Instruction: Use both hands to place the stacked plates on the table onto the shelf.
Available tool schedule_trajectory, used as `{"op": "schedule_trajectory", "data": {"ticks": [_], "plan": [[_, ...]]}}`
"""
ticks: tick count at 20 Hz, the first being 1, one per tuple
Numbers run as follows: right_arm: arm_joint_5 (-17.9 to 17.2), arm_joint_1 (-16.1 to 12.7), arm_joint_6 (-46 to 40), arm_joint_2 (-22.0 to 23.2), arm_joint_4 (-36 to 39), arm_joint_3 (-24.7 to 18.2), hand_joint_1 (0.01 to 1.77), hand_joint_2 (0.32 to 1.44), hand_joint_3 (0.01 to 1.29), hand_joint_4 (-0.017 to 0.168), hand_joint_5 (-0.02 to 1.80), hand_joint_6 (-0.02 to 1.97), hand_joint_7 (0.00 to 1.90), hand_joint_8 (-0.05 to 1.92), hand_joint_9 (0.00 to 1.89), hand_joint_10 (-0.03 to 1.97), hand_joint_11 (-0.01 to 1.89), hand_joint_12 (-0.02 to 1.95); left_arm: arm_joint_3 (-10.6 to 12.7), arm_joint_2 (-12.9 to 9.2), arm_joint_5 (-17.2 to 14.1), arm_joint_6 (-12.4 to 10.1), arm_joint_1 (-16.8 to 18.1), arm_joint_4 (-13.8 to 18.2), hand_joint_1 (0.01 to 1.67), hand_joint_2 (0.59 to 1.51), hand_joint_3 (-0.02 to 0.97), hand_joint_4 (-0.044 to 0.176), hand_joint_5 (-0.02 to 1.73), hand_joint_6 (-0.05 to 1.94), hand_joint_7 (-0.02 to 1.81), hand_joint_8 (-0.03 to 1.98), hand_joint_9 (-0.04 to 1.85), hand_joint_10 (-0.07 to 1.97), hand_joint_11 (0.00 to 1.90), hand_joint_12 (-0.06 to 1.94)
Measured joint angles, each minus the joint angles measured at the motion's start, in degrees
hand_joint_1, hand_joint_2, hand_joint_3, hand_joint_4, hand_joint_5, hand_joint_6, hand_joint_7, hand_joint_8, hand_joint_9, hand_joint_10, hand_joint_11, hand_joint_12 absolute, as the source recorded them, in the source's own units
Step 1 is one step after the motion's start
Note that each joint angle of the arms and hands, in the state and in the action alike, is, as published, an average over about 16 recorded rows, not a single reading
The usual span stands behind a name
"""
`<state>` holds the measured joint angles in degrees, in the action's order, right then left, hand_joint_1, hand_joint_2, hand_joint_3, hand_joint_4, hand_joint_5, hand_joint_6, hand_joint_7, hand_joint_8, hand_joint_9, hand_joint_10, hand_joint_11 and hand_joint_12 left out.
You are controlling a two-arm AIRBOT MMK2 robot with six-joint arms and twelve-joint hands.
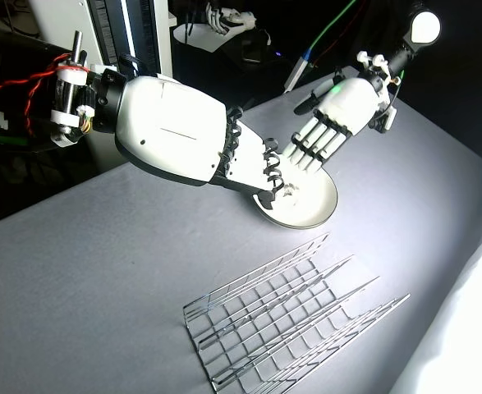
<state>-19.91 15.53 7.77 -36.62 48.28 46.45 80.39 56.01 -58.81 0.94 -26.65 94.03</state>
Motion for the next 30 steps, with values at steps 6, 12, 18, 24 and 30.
{"op": "schedule_trajectory", "data": {"ticks": [6, 12, 18, 24, 30], "plan": [[-0.34, 0.12, 0.03, 0.0, 0.38, 0.0, 0.16, 1.27, 0.02, -0.002, 0.29, 0.02, 0.3, 0.01, 0.27, 0.01, 0.02, 0.71, 3.21, 1.93, -0.21, 1.09, -1.43, 0.81, 0.02, 1.148, 0.003, 0.0, 0.02, 0.02, 0.02, 0.0, 0.02, 0.01, 0.02, -0.01], [-0.63, 0.37, 0.1, 0.0, 0.64, 0.0, 0.38, 1.2, 0.02, -0.002, 0.24, 0.02, 0.23, 0.01, 0.22, 0.01, 0.02, 0.59, 5.53, 3.3, -0.13, 2.17, -2.62, 1.51, 0.02, 1.148, 0.004, -0.001, 0.02, 0.01, 0.01, 0.0, 0.02, 0.01, 0.02, -0.01], [-1.26, 0.83, 0.2, 0.0, 1.2, 0.0, 0.71, 1.09, 0.02, -0.002, 0.15, 0.02, 0.13, 0.01, 0.12, 0.01, 0.02, 0.38, 7.71, 4.45, -0.07, 2.72, -3.15, 2.37, 0.02, 1.148, 0.004, -0.002, 0.01, 0.01, 0.01, 0.0, 0.02, 0.01, 0.02, -0.01], [-2.43, 1.61, 0.5, -0.76, 4.13, 0.49, 0.93, 1.01, 0.02, -0.001, 0.07, 0.02, 0.04, 0.01, 0.04, 0.01, 0.02, 0.22, 9.43, 5.52, -0.26, 3.15, -3.52, 3.78, 0.02, 1.148, 0.004, -0.003, 0.0, 0.0, 0.01, 0.0, 0.02, 0.0, 0.01, 0.0], [-3.78, 2.38, 0.86, -3.42, 9.0, 2.52, 1.01, 0.98, 0.01, 0.002, 0.06, 0.02, 0.02, 0.01, 0.02, 0.01, 0.02, 0.19, 10.21, 6.17, -0.33, 3.54, -4.07, 4.58, 0.01, 1.148, 0.004, -0.005, -0.01, 0.0, 0.01, -0.01, 0.02, 0.01, 0.02, 0.0]]}}
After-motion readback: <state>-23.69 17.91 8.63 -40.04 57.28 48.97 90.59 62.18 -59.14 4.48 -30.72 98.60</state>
